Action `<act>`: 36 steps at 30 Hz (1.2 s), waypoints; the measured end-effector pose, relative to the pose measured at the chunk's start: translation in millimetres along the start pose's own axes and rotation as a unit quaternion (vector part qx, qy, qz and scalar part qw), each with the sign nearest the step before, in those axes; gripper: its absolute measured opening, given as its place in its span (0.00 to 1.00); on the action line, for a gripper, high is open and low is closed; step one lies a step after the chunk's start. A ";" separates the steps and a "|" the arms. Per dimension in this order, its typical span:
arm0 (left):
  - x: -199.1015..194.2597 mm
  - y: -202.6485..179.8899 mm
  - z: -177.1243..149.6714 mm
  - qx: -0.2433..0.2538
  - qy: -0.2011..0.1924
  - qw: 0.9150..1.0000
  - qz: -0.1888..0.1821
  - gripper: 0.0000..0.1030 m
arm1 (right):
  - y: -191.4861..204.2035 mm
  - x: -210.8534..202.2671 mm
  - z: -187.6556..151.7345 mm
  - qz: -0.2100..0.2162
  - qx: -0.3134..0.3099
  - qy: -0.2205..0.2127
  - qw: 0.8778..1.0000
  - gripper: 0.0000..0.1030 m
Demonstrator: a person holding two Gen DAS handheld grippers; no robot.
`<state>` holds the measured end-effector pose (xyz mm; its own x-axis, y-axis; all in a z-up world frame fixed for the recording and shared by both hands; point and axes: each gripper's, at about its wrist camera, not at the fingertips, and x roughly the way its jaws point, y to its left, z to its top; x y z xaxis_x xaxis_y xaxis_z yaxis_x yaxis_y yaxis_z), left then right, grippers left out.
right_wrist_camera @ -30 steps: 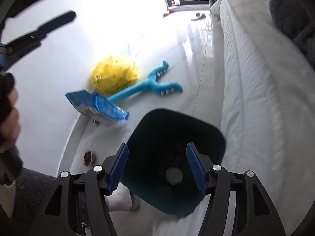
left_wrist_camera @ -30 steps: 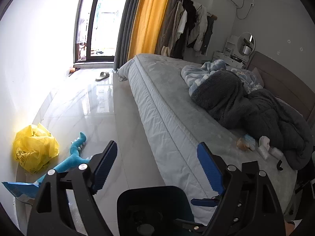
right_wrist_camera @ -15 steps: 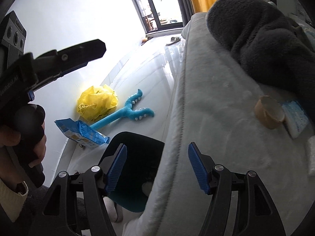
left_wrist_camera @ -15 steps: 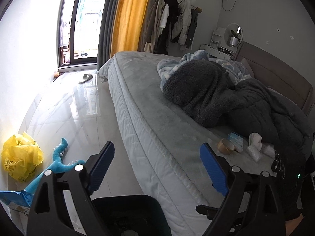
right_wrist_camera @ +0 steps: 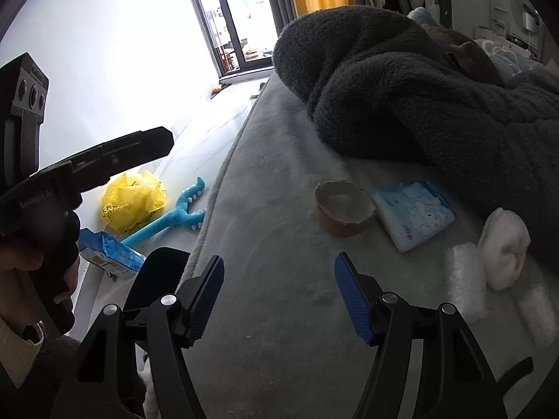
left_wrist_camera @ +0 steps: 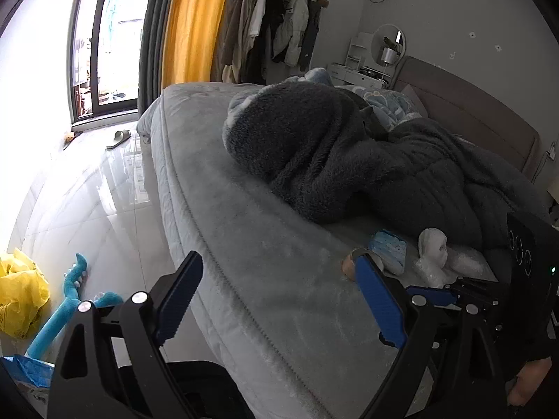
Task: Collect trash
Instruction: 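Move both tools back over the bed toward the remaining trash, then grasp the brown tape core with the left tool while the right tool grasps a bubble-wrap roll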
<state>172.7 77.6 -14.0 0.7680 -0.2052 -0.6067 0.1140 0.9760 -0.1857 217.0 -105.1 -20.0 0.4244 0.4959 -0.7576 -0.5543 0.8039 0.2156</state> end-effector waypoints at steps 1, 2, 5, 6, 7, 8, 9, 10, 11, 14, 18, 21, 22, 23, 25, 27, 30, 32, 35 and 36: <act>3.5 -3.5 -0.3 0.004 0.002 1.000 -0.003 0.88 | -5.0 -0.7 0.4 -0.004 0.000 -0.001 1.000 0.65; 7.0 -7.4 -0.1 0.008 0.004 1.000 -0.006 0.88 | -10.0 -1.3 0.3 -0.009 0.000 -0.001 1.000 0.65; 19.2 -19.2 1.7 0.016 0.010 1.000 -0.019 0.88 | -24.0 -4.1 -0.9 -0.019 0.003 -0.002 1.000 0.65; 23.7 -22.9 1.3 0.018 0.015 0.999 -0.024 0.88 | -27.6 -5.9 -1.9 -0.021 0.005 -0.003 1.000 0.65; 27.7 -26.2 1.1 0.020 0.019 0.999 -0.028 0.88 | -35.1 -8.5 -3.4 -0.023 0.007 -0.004 1.000 0.65; 32.0 -29.3 0.7 0.021 0.023 0.999 -0.032 0.88 | -39.6 -10.6 -3.7 -0.026 0.007 -0.005 1.000 0.65; 37.1 -33.4 0.0 0.023 0.028 0.999 -0.038 0.88 | -42.9 -13.4 -3.7 -0.030 0.007 -0.006 1.000 0.65; 40.2 -35.8 -0.5 0.026 0.032 0.998 -0.042 0.88 | -47.6 -16.7 -4.6 -0.034 0.007 -0.007 0.999 0.65; 44.4 -39.9 -1.3 0.032 0.036 0.998 -0.045 0.88 | -52.0 -20.0 -5.5 -0.039 0.008 -0.009 0.999 0.65; 55.6 -49.8 -3.2 0.044 0.044 0.997 -0.051 0.88 | -65.3 -28.1 -6.1 -0.047 0.014 -0.014 0.999 0.65; 71.9 -58.7 -8.0 0.045 0.065 0.995 -0.064 0.88 | -81.7 -38.0 -7.4 -0.055 0.026 -0.021 0.998 0.65; 81.7 -65.1 -11.8 0.049 0.079 0.993 -0.067 0.88 | -93.5 -44.8 -10.2 -0.062 0.036 -0.025 0.997 0.65; 85.3 -67.8 -13.4 0.052 0.084 0.993 -0.066 0.88 | -96.9 -46.6 -12.2 -0.063 0.038 -0.025 0.997 0.65; 88.4 -69.9 -15.1 0.055 0.089 0.992 -0.064 0.88 | -101.2 -47.7 -13.1 -0.065 0.040 -0.024 0.997 0.65; 94.2 -73.1 -17.8 0.059 0.096 0.992 -0.059 0.88 | -107.3 -50.6 -15.4 -0.070 0.043 -0.024 0.996 0.65; 100.8 -75.2 -19.5 0.056 0.105 0.991 -0.058 0.87 | -114.0 -52.8 -18.5 -0.074 0.045 -0.024 0.996 0.65; 109.6 -79.6 -19.6 0.056 0.109 0.991 -0.058 0.87 | -121.6 -57.2 -23.4 -0.083 0.046 -0.024 0.995 0.65; 115.1 -81.9 -20.5 0.056 0.111 0.991 -0.054 0.87 | -128.6 -59.5 -25.7 -0.089 0.047 -0.024 0.995 0.65; 123.4 -85.2 -22.7 0.051 0.117 0.991 -0.050 0.85 | -137.4 -62.1 -28.8 -0.097 0.051 -0.023 0.994 0.66; 124.9 -85.2 -23.1 0.049 0.117 0.991 -0.047 0.84 | -139.5 -63.4 -30.4 -0.099 0.052 -0.023 0.993 0.66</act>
<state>244.3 -33.0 -91.8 0.5858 -0.2965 -0.7543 0.2475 0.9517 -0.1818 245.6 -258.6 -20.8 0.5506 0.3371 -0.7637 -0.3805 0.9156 0.1298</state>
